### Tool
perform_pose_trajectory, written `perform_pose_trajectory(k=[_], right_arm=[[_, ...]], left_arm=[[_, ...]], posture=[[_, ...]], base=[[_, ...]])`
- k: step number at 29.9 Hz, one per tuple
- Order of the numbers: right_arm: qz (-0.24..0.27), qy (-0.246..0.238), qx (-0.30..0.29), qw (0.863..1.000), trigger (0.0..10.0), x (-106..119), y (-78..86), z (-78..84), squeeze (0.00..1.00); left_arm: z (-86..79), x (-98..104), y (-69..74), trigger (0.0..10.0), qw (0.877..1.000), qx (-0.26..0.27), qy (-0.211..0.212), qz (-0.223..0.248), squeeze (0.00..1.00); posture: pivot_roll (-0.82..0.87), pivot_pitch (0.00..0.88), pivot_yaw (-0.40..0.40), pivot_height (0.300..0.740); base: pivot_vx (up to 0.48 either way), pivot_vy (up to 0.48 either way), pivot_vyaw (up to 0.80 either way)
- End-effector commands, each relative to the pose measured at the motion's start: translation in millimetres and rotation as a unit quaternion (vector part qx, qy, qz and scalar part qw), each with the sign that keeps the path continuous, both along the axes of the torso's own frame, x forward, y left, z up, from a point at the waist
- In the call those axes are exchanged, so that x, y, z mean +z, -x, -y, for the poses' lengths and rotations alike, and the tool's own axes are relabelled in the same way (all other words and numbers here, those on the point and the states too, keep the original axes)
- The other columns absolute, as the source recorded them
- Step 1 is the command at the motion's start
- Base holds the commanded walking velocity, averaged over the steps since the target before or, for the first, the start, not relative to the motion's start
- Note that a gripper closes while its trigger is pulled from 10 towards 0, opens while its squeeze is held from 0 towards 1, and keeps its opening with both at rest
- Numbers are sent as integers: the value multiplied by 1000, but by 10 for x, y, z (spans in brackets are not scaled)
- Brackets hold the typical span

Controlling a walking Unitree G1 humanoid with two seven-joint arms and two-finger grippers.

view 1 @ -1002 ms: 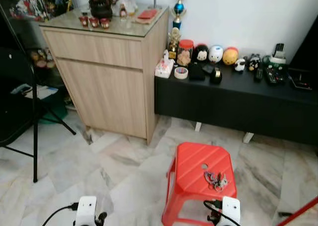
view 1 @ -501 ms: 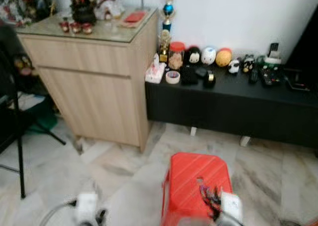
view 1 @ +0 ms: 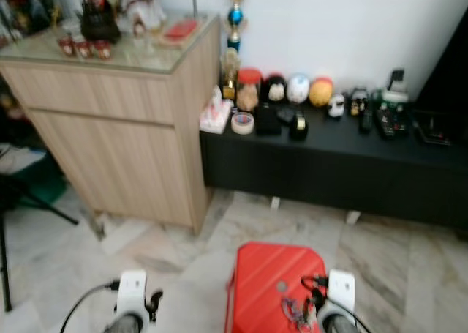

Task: Hang keys on a hook

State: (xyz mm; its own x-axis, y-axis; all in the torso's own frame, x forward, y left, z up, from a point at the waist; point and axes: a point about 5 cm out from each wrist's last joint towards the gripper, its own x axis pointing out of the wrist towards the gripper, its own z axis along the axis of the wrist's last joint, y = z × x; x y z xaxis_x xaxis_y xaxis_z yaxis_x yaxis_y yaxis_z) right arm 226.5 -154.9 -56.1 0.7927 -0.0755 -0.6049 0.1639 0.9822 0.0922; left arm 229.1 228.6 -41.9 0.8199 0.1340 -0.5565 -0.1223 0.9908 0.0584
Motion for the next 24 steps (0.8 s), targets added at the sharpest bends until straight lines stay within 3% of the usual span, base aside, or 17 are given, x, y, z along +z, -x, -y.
perform_pose_trajectory(k=[1,4,8,15,20,24], right_arm=[[30,-7,-2,1000,10000,67,-72,-30,0],[54,-5,-7,998,10000,125,-127,-17,0],[103,25,18,994,10000,226,-190,-44,0],[175,46,24,983,10000,368,-209,-31,0],[207,62,43,975,10000,424,-148,-22,0],[219,63,43,973,10000,456,-127,-10,0]], left_arm=[[-83,73,-51,10000,1000,12,-1,25,0],[-89,138,-109,10000,999,6,-6,50,0],[-72,294,-212,10000,993,4,2,122,0],[24,451,-234,10000,979,-12,10,203,0],[95,529,-192,10000,971,-60,-7,232,0],[103,587,-180,10000,967,-60,0,248,0]], posture=[[62,5,-49,740],[60,7,-50,740],[56,9,-51,740],[50,4,-59,740],[47,0,-61,740],[49,0,-61,740]], base=[[0,0,0],[0,0,0],[0,0,0],[0,0,0],[0,0,0],[0,0,0]])
